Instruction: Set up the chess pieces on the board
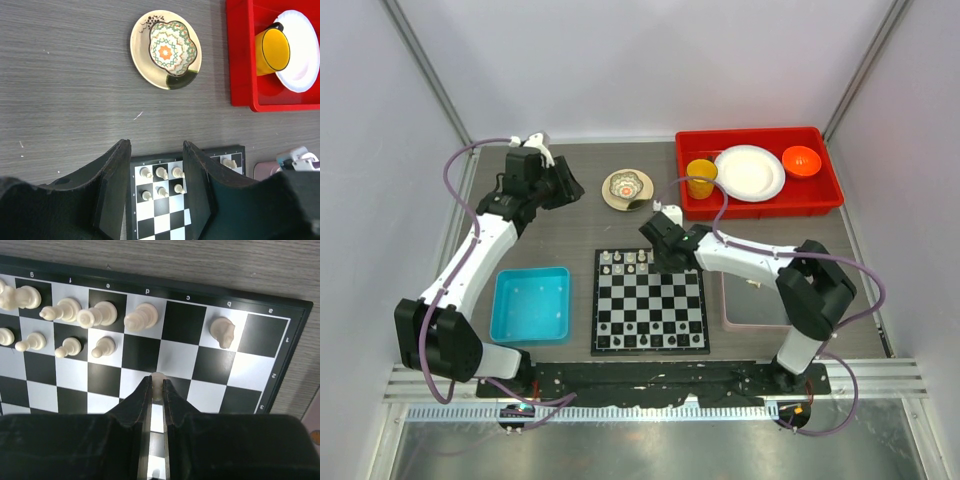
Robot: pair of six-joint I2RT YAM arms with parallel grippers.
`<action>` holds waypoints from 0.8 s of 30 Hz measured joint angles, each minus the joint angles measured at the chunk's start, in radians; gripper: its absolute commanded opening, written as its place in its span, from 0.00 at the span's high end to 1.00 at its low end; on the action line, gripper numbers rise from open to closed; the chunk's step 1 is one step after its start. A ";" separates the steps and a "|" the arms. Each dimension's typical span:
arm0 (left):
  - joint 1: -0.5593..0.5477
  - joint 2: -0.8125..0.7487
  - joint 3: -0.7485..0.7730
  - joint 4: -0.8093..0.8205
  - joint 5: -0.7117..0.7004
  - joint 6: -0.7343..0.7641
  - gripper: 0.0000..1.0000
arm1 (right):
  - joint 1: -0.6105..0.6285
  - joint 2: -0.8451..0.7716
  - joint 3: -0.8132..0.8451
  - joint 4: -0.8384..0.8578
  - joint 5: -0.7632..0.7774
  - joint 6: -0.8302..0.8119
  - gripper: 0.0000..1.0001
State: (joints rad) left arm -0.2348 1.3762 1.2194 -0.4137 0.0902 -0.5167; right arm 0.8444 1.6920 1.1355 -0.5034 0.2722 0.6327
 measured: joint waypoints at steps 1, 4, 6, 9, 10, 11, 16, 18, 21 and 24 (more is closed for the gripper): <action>0.000 0.000 0.000 0.001 0.002 0.000 0.51 | 0.000 0.013 0.006 0.003 0.000 0.000 0.99; 0.002 0.000 -0.001 0.005 0.009 0.000 0.51 | 0.001 0.042 0.021 0.011 0.002 -0.001 0.99; 0.002 0.000 -0.001 0.006 0.010 0.000 0.51 | 0.001 0.056 0.033 0.012 0.004 -0.001 0.99; 0.003 0.000 -0.001 0.006 0.017 -0.001 0.51 | 0.000 0.071 0.043 0.022 0.007 -0.002 0.99; 0.004 0.000 -0.001 0.006 0.020 -0.001 0.51 | 0.000 0.077 0.047 0.024 0.008 -0.002 0.99; 0.005 0.000 -0.001 0.006 0.023 -0.001 0.51 | 0.001 0.082 0.049 0.026 0.008 -0.002 0.99; 0.011 0.000 -0.001 0.006 0.032 -0.004 0.51 | 0.000 0.101 0.055 0.029 0.011 -0.002 0.99; 0.011 0.000 -0.001 0.006 0.036 -0.004 0.51 | 0.001 0.105 0.056 0.032 0.011 -0.002 0.99; 0.014 0.000 -0.001 0.006 0.042 -0.005 0.51 | 0.001 0.106 0.058 0.034 0.011 -0.002 0.99; 0.015 0.000 -0.001 0.007 0.043 -0.005 0.51 | 0.001 0.106 0.058 0.034 0.011 -0.002 0.98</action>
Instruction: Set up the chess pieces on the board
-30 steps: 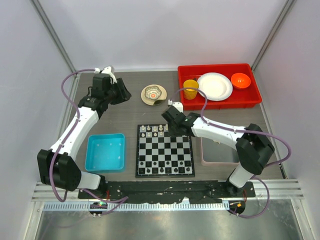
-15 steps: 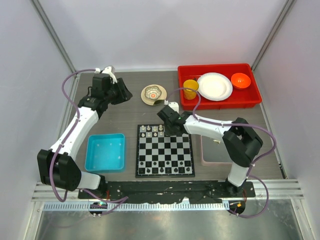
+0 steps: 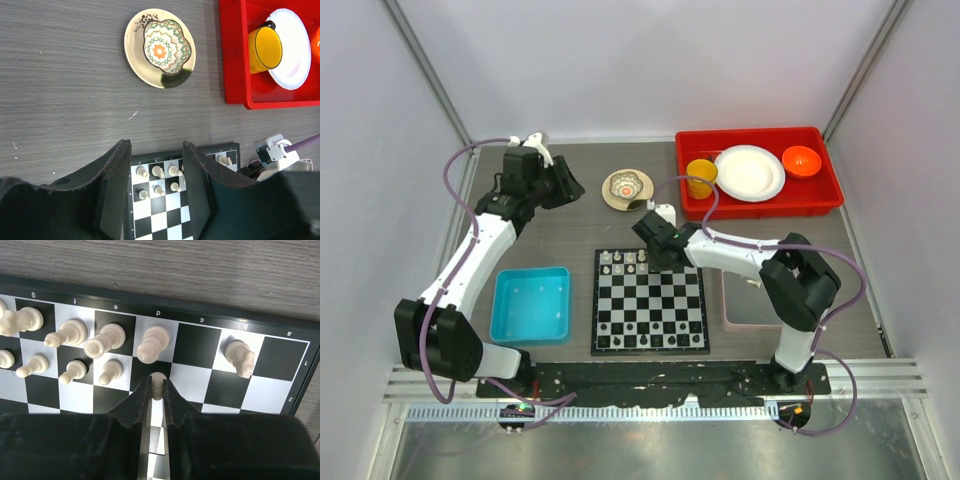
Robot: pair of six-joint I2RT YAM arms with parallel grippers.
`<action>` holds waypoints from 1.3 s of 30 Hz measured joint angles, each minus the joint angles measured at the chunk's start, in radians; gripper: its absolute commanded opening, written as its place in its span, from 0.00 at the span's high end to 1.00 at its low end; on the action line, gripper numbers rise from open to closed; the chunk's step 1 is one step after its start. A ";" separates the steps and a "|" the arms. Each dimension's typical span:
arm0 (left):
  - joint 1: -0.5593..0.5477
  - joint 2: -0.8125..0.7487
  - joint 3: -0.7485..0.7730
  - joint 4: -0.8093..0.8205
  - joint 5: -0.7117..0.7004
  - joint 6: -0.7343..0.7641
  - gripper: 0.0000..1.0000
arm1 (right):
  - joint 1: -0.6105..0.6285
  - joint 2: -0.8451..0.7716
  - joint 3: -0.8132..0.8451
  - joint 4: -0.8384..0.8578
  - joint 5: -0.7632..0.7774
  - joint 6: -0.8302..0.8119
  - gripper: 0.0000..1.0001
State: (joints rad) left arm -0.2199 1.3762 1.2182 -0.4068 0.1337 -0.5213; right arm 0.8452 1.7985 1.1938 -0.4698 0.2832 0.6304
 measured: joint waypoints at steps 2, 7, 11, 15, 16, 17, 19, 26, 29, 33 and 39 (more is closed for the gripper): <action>0.000 0.000 0.000 0.000 0.002 0.000 0.51 | 0.000 0.004 0.005 0.000 -0.001 0.000 0.97; 0.001 0.000 0.000 0.000 0.007 -0.001 0.51 | 0.000 0.018 0.022 0.004 -0.006 0.000 0.97; 0.006 0.000 -0.004 0.006 0.011 -0.003 0.51 | 0.000 0.021 0.024 0.006 -0.009 0.000 0.96; 0.008 0.000 -0.005 0.007 0.018 -0.003 0.51 | 0.000 0.021 0.024 0.006 -0.008 0.000 0.96; 0.009 0.000 -0.005 0.007 0.018 -0.004 0.51 | 0.000 0.021 0.024 0.006 -0.009 0.000 0.96; 0.010 0.000 -0.005 0.007 0.018 -0.003 0.51 | 0.000 0.021 0.024 0.006 -0.008 0.000 0.96; 0.011 0.000 -0.005 0.007 0.019 -0.004 0.51 | 0.000 0.021 0.024 0.006 -0.009 -0.001 0.95; 0.014 0.000 -0.005 0.007 0.025 -0.005 0.51 | 0.000 0.021 0.024 0.006 -0.009 -0.002 0.82; 0.017 0.000 -0.005 0.007 0.026 -0.005 0.51 | 0.000 0.021 0.024 0.007 -0.010 -0.003 0.76; 0.019 0.000 -0.005 0.007 0.025 -0.005 0.51 | 0.000 0.021 0.024 0.006 -0.019 -0.005 0.73; 0.019 0.000 -0.006 0.007 0.025 -0.005 0.51 | 0.000 0.021 0.024 0.006 -0.034 -0.004 0.71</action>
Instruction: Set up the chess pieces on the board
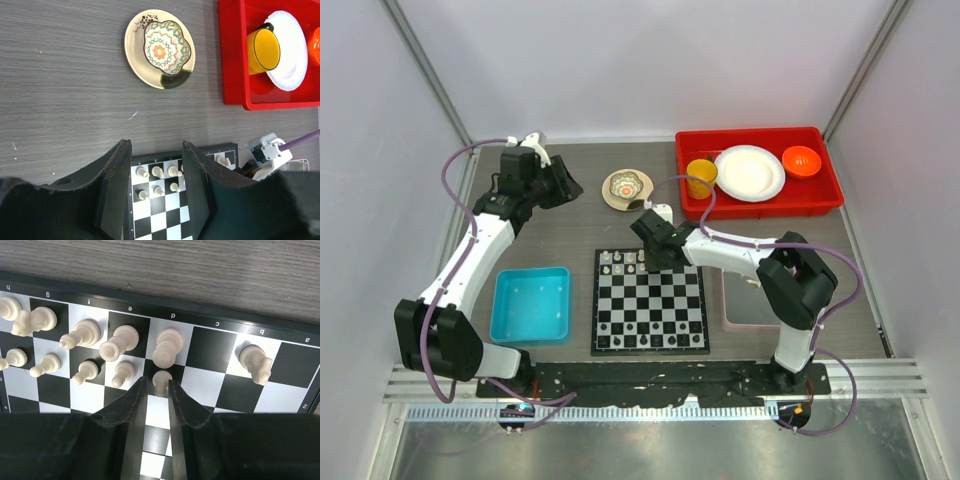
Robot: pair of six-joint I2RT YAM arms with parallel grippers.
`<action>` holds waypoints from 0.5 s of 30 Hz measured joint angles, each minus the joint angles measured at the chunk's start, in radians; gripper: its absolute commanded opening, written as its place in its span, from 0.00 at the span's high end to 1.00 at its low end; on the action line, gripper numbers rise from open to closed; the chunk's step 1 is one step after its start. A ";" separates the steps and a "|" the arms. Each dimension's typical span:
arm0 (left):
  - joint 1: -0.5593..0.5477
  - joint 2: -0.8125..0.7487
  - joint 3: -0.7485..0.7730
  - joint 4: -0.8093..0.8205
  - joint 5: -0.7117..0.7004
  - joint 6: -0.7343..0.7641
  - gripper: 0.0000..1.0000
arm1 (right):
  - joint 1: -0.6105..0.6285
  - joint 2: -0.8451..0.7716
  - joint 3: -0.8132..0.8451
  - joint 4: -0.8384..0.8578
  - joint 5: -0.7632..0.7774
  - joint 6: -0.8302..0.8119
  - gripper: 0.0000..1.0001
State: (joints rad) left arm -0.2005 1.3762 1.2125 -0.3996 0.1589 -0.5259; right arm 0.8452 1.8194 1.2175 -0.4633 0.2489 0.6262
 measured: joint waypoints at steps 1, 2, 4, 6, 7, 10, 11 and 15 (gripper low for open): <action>0.000 0.000 0.000 0.000 0.000 0.000 0.51 | 0.000 0.000 0.000 0.000 -0.002 0.000 0.71; 0.000 0.000 0.000 0.000 0.000 0.000 0.51 | 0.000 0.000 0.000 0.000 -0.004 0.000 0.71; 0.000 0.000 0.000 0.000 0.000 0.000 0.51 | 0.000 0.000 0.000 0.000 -0.008 0.000 0.71; 0.000 0.000 -0.001 0.000 0.000 0.000 0.51 | 0.000 0.000 0.000 0.000 -0.008 0.000 0.71; 0.000 0.000 -0.002 0.000 0.000 0.000 0.51 | 0.000 -0.002 0.000 -0.001 -0.008 0.000 0.71; 0.000 0.000 -0.003 0.000 0.000 0.000 0.51 | 0.000 -0.014 0.000 -0.012 0.000 0.000 0.71; 0.000 0.000 -0.003 0.001 0.000 0.000 0.51 | 0.000 -0.021 0.000 -0.016 0.004 0.000 0.71; 0.000 0.000 -0.003 0.001 0.000 0.000 0.51 | 0.000 -0.079 0.001 -0.047 0.027 -0.005 0.70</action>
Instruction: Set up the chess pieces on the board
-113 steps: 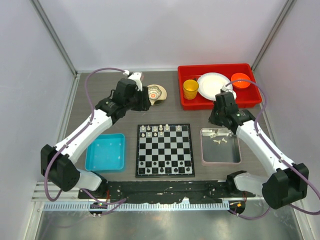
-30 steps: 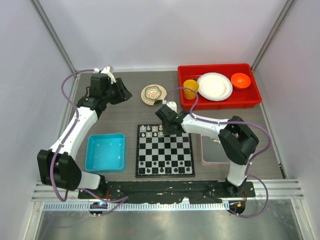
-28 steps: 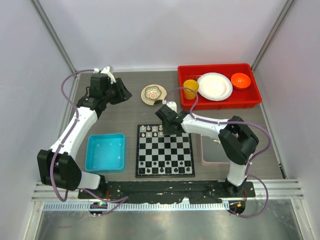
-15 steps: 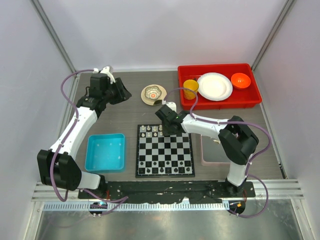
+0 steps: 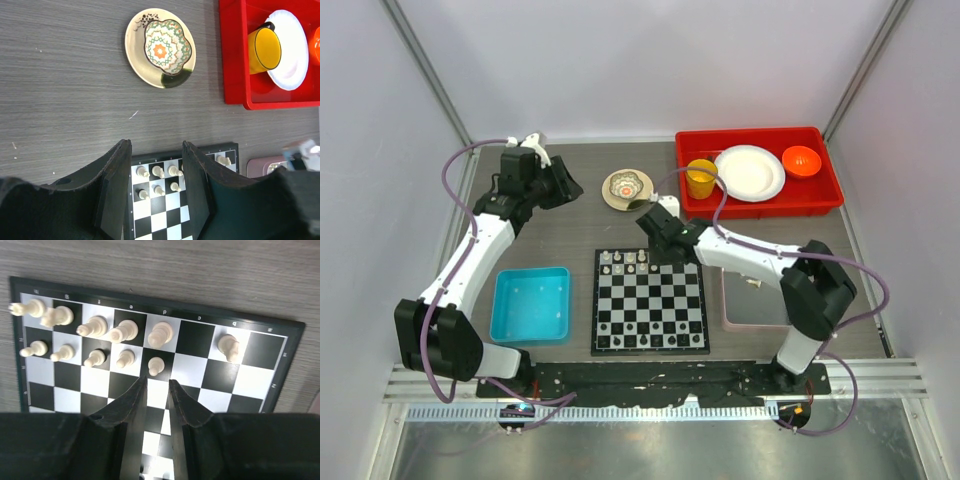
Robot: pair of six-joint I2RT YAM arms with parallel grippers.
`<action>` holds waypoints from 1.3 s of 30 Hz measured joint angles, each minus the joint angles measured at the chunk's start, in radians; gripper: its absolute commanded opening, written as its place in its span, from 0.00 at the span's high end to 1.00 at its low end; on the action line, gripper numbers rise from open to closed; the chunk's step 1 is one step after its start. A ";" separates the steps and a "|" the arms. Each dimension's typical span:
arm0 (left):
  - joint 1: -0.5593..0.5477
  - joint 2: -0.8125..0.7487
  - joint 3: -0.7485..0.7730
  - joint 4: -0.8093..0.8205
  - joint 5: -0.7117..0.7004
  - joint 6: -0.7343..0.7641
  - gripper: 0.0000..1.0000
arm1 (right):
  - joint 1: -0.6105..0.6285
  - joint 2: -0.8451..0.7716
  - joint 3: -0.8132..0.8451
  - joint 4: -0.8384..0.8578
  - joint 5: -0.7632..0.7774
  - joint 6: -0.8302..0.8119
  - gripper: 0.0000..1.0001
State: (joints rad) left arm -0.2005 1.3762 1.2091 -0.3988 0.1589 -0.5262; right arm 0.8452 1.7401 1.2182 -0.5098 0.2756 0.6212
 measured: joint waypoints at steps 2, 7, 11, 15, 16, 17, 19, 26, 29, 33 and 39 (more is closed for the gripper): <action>0.000 0.000 0.000 0.000 0.000 0.000 0.51 | 0.000 -0.044 0.001 -0.015 0.019 -0.003 0.66; 0.000 0.000 0.000 0.000 0.000 0.000 0.51 | -0.006 -0.206 -0.017 -0.063 0.092 -0.005 0.57; 0.000 0.000 0.000 0.000 0.002 0.000 0.51 | -0.090 -0.431 -0.115 -0.100 0.145 0.013 0.56; 0.000 0.000 0.000 0.001 0.003 0.000 0.51 | -0.322 -0.596 -0.235 -0.142 0.158 0.022 0.56; 0.000 0.000 0.000 0.001 0.003 0.000 0.51 | -0.376 -0.616 -0.264 -0.159 0.160 0.022 0.56; 0.000 0.001 0.000 0.002 0.004 0.000 0.51 | -0.407 -0.625 -0.286 -0.169 0.158 0.021 0.57; 0.000 0.002 0.000 0.002 0.008 0.000 0.51 | -0.447 -0.628 -0.332 -0.196 0.143 0.019 0.57; 0.000 0.003 0.000 0.002 0.018 0.001 0.51 | -0.481 -0.558 -0.414 -0.203 0.082 0.018 0.57; 0.000 0.003 0.000 0.003 0.018 0.001 0.51 | -0.496 -0.528 -0.428 -0.173 0.072 0.020 0.58; 0.000 0.003 0.000 0.003 0.018 0.001 0.51 | -0.510 -0.507 -0.455 -0.128 0.061 0.022 0.59; 0.000 0.003 0.000 0.003 0.019 0.001 0.51 | -0.523 -0.478 -0.490 -0.066 0.053 0.026 0.60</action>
State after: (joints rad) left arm -0.2005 1.3792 1.2087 -0.3962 0.1780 -0.5255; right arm 0.3222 1.2621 0.7280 -0.5755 0.3286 0.6476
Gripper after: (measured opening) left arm 0.489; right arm 0.402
